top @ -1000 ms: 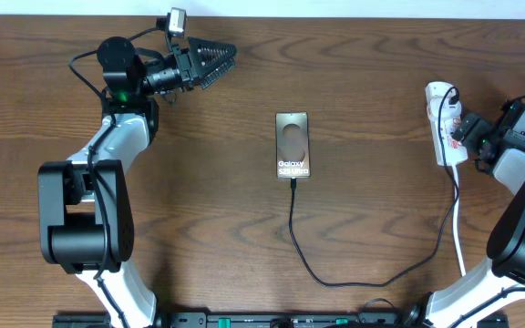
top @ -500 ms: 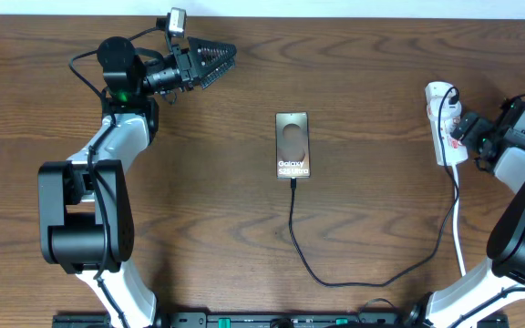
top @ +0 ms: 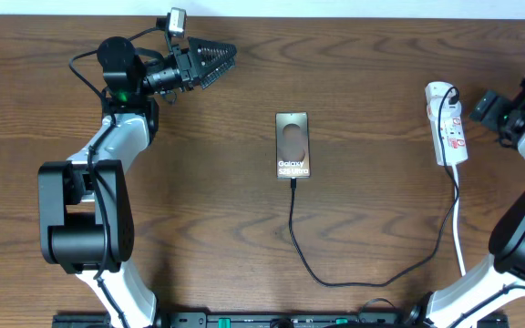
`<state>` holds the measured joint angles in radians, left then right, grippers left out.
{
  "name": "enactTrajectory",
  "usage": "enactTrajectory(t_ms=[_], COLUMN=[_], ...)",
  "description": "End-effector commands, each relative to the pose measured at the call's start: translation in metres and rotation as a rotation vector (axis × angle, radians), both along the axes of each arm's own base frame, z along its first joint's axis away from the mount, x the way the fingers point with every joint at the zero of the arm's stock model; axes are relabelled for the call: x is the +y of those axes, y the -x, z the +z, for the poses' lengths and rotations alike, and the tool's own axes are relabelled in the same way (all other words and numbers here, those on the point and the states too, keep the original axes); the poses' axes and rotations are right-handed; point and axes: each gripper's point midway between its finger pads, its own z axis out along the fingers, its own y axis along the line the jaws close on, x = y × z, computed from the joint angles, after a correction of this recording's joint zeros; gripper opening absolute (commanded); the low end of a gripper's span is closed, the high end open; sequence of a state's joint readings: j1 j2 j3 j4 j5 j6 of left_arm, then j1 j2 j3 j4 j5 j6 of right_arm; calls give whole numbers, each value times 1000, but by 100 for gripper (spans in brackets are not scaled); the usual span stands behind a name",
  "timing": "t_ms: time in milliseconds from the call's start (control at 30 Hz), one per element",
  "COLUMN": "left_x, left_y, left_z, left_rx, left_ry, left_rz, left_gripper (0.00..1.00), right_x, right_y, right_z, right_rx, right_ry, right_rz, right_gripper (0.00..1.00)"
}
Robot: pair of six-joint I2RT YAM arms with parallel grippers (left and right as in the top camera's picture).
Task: Plug charger to phone and switch on socket
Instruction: 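Press the orange switch on the power strip with the right gripper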
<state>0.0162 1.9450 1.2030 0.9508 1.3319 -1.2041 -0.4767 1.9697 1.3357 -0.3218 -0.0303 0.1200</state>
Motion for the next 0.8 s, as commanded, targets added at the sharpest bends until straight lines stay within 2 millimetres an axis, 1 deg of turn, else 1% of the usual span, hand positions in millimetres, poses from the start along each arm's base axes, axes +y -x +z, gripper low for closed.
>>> enactTrajectory(t_ms=[0,67,200,267,333,467,667,767], left_x=[1,1,1,1,1,1,1,1], left_y=[2,2,2,2,2,2,2,2], left_z=[13,13,13,13,13,13,13,13], left_rx=[-45,-45,-45,-45,-45,-45,-45,-45], left_ry=[-3,-3,-3,-3,-3,-3,-3,-3], left_rz=[-1,-1,-1,-1,-1,-1,-1,-1], left_gripper=[93,93,93,93,93,93,93,93], right_x=[3,5,20,23,22,16,8,8], right_y=[7,9,8,8,8,3,-8,-8], right_z=[-42,-55,-77,-81,-81,-74,-45,-34], right_rx=[87,111,118,121,121,110,113,135], right_ry=[-37,-53,-135,-150,-148,-125,-114,-127], right_rz=[19,22,71,78,77,69,62,61], right_gripper=[99,99,99,99,99,99,99,99])
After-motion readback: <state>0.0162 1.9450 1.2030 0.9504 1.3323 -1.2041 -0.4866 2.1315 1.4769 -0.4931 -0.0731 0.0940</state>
